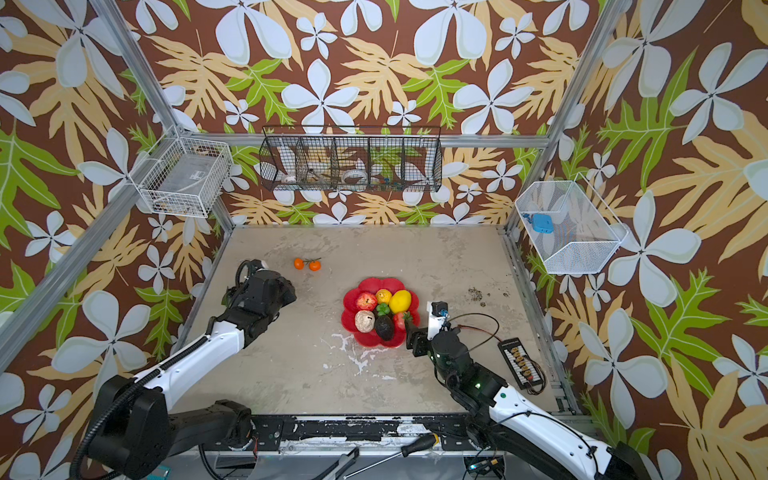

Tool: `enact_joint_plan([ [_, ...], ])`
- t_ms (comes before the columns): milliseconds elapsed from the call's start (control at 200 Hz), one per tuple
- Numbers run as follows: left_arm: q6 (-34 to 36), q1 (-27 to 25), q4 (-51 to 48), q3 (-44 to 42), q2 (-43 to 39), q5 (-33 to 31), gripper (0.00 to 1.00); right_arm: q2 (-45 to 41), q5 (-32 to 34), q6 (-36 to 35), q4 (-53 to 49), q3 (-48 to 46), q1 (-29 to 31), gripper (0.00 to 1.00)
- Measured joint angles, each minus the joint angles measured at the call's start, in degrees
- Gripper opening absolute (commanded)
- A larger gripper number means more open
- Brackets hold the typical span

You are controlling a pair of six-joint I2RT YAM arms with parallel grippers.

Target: Place and organize the fake fruits in the fruit bowl

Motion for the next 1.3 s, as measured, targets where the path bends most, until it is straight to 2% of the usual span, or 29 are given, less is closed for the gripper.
enact_joint_plan([
  [205,8.6,-14.6,3.5,3.0,4.1,2.9,0.43,5.6,-2.7,2.0,-3.5,6.4,0.0,0.74],
  [365,16.2,-21.7,5.9,5.3,8.9,5.0,0.43,9.4,-5.5,4.4,-7.9,10.5,-1.3,0.74],
  [445,19.9,-24.7,7.5,5.7,10.1,6.0,0.43,10.0,-7.8,4.7,-9.8,11.4,-4.3,0.74],
  [611,26.1,-27.8,12.0,4.6,11.0,7.2,0.43,10.0,-16.0,5.9,-12.6,12.4,-16.5,0.74],
  [721,30.4,-30.1,15.7,2.6,11.0,7.7,0.44,10.7,-21.1,5.8,-14.6,14.7,-20.6,0.74],
  [1046,44.8,-34.9,30.3,-8.2,7.5,8.6,0.44,16.8,-30.9,1.8,-21.2,24.2,-21.7,0.72],
  [1301,53.4,-38.6,41.4,-15.4,6.0,10.1,0.44,19.0,-40.7,1.7,-22.6,25.7,-21.2,0.67],
])
